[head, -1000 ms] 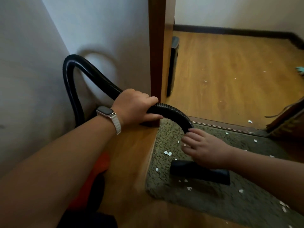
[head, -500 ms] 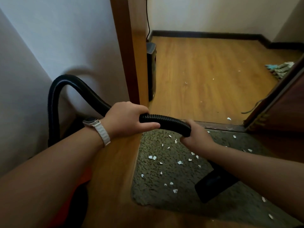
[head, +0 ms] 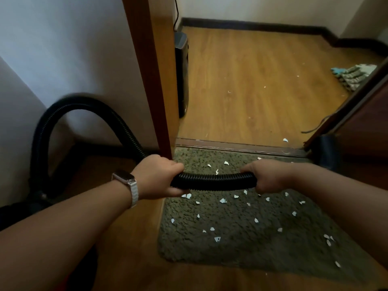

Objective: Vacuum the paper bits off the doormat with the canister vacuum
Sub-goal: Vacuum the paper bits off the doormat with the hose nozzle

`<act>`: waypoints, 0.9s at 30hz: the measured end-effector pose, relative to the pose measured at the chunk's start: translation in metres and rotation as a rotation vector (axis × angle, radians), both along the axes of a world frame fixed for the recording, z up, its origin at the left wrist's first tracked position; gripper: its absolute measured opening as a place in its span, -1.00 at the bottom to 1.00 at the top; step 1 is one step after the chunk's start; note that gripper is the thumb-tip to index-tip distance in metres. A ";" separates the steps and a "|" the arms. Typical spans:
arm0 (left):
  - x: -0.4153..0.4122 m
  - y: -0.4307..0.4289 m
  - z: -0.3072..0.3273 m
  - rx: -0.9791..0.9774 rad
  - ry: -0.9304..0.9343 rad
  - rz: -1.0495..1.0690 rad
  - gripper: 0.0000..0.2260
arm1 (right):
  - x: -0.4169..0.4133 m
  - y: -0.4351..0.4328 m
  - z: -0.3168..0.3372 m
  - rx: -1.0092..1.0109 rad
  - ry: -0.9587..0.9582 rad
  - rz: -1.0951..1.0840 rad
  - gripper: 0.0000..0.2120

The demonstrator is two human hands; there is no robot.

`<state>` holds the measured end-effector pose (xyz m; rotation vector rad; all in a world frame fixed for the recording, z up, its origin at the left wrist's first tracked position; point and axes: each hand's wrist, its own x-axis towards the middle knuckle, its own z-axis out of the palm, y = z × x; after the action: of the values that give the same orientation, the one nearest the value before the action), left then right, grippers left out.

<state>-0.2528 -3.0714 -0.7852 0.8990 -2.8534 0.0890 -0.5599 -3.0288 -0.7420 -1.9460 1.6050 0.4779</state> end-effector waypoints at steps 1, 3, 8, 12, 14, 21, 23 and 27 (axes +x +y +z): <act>0.000 0.005 -0.006 0.065 -0.009 0.031 -0.57 | -0.001 0.001 0.000 -0.022 0.015 0.016 -0.72; -0.004 0.016 -0.013 0.202 -0.038 0.116 -0.50 | -0.003 0.003 0.002 -0.101 0.009 0.035 -0.77; -0.036 0.035 -0.016 0.656 0.016 0.179 -0.60 | -0.020 0.021 0.012 -0.441 0.046 0.131 -0.83; -0.064 0.051 -0.018 0.739 -0.001 0.082 -0.60 | -0.043 0.041 0.011 -0.496 0.088 0.182 -0.82; -0.070 0.056 -0.017 0.659 0.013 0.062 -0.62 | -0.050 0.041 0.011 -0.507 0.088 0.210 -0.82; -0.079 0.065 -0.001 0.362 0.036 0.216 -0.67 | -0.044 0.015 -0.005 -0.526 -0.004 0.248 -0.81; -0.081 0.075 0.005 0.374 0.046 0.273 -0.65 | -0.042 0.010 -0.014 -0.556 -0.060 0.171 -0.80; -0.095 0.090 0.026 0.321 0.195 0.327 -0.60 | -0.039 0.008 -0.018 -0.597 -0.199 -0.213 -0.62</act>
<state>-0.3477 -2.9810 -0.7589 1.3476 -2.5561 -0.4083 -0.5987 -3.0209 -0.7595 -2.1037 1.9376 -0.3115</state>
